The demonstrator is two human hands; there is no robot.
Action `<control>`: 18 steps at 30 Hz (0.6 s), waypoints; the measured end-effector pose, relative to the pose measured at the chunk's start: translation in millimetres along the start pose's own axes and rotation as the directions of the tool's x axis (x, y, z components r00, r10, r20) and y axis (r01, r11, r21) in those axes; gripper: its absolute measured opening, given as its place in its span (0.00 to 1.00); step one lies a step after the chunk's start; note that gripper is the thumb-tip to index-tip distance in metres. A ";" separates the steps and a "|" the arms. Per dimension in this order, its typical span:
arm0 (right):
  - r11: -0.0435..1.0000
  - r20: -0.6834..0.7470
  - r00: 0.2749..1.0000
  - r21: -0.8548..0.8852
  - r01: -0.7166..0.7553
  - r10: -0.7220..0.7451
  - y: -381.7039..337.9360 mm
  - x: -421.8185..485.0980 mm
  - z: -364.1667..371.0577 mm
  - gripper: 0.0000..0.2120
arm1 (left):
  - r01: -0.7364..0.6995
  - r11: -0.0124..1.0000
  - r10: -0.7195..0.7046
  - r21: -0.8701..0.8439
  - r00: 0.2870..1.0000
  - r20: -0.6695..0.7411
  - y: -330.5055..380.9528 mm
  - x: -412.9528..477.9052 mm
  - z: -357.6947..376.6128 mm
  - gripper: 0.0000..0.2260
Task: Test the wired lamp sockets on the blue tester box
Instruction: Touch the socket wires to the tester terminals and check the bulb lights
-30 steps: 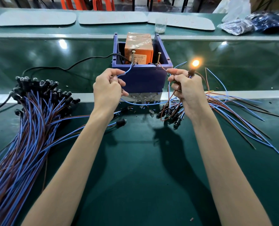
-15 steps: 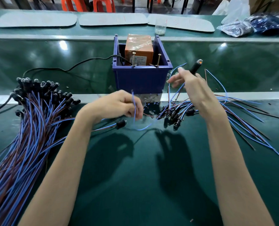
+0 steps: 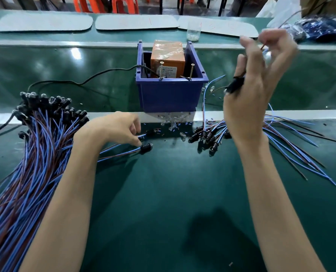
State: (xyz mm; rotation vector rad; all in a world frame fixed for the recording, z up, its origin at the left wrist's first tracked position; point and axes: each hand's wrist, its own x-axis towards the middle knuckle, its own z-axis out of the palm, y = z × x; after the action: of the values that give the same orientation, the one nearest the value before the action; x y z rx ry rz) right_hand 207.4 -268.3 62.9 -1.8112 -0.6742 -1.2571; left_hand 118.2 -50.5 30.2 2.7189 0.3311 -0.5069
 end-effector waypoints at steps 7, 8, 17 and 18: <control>0.933 0.769 0.584 -0.356 0.051 0.261 43.4 -39.9 16.9 0.19 | 0.064 0.993 -0.067 0.096 0.997 0.036 5.2 2.6 8.6 0.12; 0.923 0.839 0.443 -0.380 0.065 0.315 51.1 -46.5 17.0 0.20 | 0.064 0.994 -0.066 0.092 0.998 0.024 5.5 3.1 9.6 0.11; 0.888 0.837 0.305 -0.452 -0.085 0.455 68.9 -46.7 12.7 0.27 | 0.049 0.990 -0.046 0.135 0.999 -0.029 5.5 9.5 13.4 0.09; 0.886 0.823 0.337 -0.456 -0.086 0.457 68.3 -45.0 10.6 0.26 | 0.050 0.989 -0.045 0.136 0.998 -0.038 4.6 10.3 14.0 0.09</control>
State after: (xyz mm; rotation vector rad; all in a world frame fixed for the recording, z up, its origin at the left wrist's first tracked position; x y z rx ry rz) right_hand 250.3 -294.3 -2.6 -2.7782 -0.6681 0.0576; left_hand 124.6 -58.4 15.3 2.8616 0.3842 -0.5138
